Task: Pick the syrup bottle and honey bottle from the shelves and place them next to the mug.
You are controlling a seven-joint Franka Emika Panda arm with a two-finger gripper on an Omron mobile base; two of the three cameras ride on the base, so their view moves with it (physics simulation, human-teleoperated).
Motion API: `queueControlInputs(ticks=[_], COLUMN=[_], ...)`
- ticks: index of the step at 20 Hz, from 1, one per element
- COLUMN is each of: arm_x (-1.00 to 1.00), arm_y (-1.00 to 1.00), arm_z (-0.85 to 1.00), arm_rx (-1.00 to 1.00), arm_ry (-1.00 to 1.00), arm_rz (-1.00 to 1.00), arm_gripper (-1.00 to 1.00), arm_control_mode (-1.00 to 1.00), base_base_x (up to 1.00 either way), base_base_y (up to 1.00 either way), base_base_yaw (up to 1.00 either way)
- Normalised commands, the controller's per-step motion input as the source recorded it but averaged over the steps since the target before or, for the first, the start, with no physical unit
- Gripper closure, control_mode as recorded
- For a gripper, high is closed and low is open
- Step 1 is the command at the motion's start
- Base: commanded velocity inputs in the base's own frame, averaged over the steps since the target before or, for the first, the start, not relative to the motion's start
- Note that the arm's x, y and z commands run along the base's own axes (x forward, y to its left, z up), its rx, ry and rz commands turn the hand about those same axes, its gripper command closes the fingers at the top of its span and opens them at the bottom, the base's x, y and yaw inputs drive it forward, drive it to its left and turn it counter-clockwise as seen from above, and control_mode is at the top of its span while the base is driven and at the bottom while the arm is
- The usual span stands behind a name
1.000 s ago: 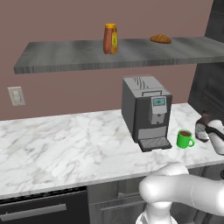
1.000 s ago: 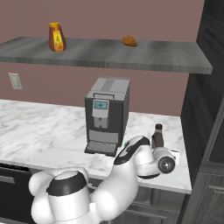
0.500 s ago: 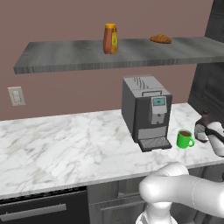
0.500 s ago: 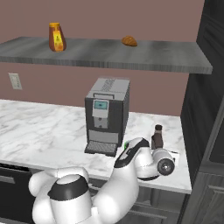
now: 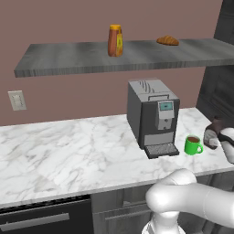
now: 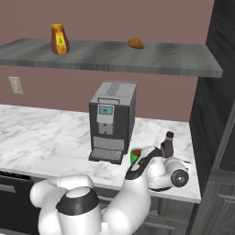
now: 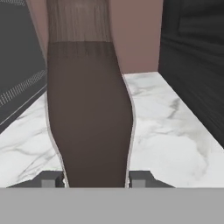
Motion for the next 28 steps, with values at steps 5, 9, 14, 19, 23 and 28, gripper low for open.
queueControlInputs(ticks=[5, 9, 14, 19, 23, 28], arm_x=[0.0, -0.05, -0.07, -0.01, 0.0, 0.0], arm_y=[0.06, 0.21, 0.16, 0.13, 0.13, 0.03], arm_z=[-0.14, 0.0, 0.0, 0.0, 0.0, 0.0], arm_rx=[0.0, -0.02, -0.08, -0.07, -0.04, -0.01], arm_ry=[-0.07, -0.04, -0.02, 0.0, 0.0, 0.0], arm_rz=[0.0, 0.0, 0.0, 0.0, 0.0, 0.0], arm_gripper=[1.0, 1.0, 1.0, 1.0, 1.0, 1.0], arm_control_mode=[-1.0, -1.0, -1.0, -1.0, -1.0, -1.0], base_base_x=[0.0, 0.0, 0.0, 0.0, 0.0, 0.0], base_base_y=[0.0, 0.0, 0.0, 0.0, 0.0, 0.0], base_base_yaw=[0.0, 0.0, 0.0, 0.0, 0.0, 0.0])
